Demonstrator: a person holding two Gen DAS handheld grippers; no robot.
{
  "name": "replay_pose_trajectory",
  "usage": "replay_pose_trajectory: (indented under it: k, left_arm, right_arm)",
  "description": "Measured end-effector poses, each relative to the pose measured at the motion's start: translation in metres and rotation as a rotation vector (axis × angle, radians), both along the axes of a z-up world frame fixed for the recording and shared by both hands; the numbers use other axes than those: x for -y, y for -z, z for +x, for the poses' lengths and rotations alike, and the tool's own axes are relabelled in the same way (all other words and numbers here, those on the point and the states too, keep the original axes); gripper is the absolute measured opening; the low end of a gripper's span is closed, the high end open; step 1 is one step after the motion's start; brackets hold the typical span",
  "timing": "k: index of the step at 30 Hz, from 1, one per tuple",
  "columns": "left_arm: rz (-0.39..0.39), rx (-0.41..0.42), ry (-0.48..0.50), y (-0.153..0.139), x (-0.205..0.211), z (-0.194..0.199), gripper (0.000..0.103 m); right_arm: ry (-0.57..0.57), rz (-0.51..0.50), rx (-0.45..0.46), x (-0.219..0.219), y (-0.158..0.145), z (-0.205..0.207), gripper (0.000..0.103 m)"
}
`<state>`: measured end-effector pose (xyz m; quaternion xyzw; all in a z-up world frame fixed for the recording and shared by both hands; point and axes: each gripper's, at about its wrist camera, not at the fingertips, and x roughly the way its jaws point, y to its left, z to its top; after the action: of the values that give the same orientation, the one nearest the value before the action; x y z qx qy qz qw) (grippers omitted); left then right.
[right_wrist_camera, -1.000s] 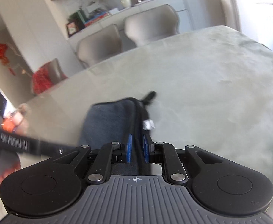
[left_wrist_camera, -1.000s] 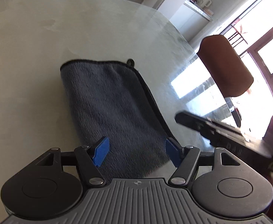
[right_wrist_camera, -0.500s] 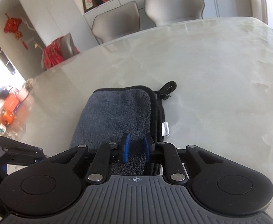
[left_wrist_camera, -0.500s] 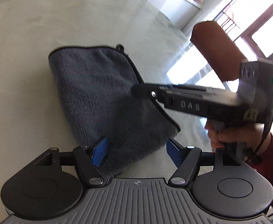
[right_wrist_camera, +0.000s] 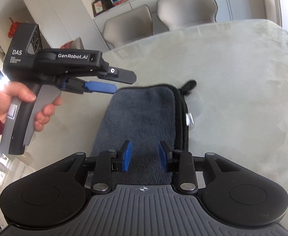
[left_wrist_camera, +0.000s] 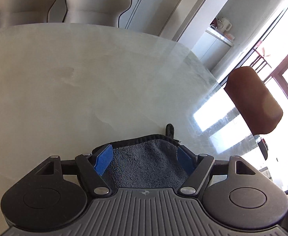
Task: Fold towel
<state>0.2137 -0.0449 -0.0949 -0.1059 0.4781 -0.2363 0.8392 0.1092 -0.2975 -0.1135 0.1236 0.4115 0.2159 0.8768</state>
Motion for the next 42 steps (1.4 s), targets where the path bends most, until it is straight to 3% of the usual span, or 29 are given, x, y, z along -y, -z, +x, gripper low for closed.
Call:
replay_pose_trajectory:
  k: [6, 9, 14, 19, 23, 28, 30, 33, 36, 37, 42]
  left_arm:
    - [0.0, -0.012, 0.003, 0.009, -0.001, 0.001, 0.076]
    - [-0.002, -0.015, -0.016, 0.001, -0.002, -0.003, 0.076]
    - [-0.094, 0.007, 0.009, -0.021, -0.001, -0.038, 0.076]
    - [-0.137, -0.06, 0.036, -0.011, 0.007, -0.073, 0.076]
    - [-0.097, -0.148, 0.03, 0.014, 0.008, -0.077, 0.076]
    - [-0.136, -0.155, -0.034, 0.013, -0.002, -0.079, 0.076]
    - [-0.104, -0.106, -0.033, 0.003, -0.003, -0.086, 0.076]
    - [-0.061, -0.032, -0.046, -0.009, -0.003, -0.1, 0.087]
    - [-0.036, 0.019, -0.078, -0.022, -0.006, -0.119, 0.098]
    - [-0.034, 0.03, -0.094, -0.026, -0.008, -0.127, 0.102]
    - [0.017, 0.057, -0.157, -0.038, -0.011, -0.154, 0.103]
  right_arm:
    - [0.005, 0.023, -0.01, 0.009, 0.005, -0.001, 0.031]
    - [-0.016, -0.035, 0.01, 0.001, -0.004, -0.003, 0.033]
    - [-0.081, -0.073, 0.039, -0.008, -0.012, -0.021, 0.035]
    - [-0.076, -0.109, 0.017, -0.006, -0.007, -0.033, 0.035]
    - [-0.063, -0.088, -0.002, -0.002, 0.001, -0.032, 0.036]
    - [-0.042, -0.098, 0.008, -0.005, -0.002, -0.033, 0.037]
    - [-0.025, -0.108, 0.018, -0.006, -0.009, -0.038, 0.041]
    - [-0.002, -0.12, 0.036, -0.006, -0.02, -0.046, 0.059]
    - [0.041, -0.139, 0.047, -0.007, -0.029, -0.053, 0.084]
    - [0.056, -0.145, 0.05, -0.007, -0.032, -0.056, 0.1]
    - [0.092, -0.153, 0.034, -0.011, -0.043, -0.065, 0.103]
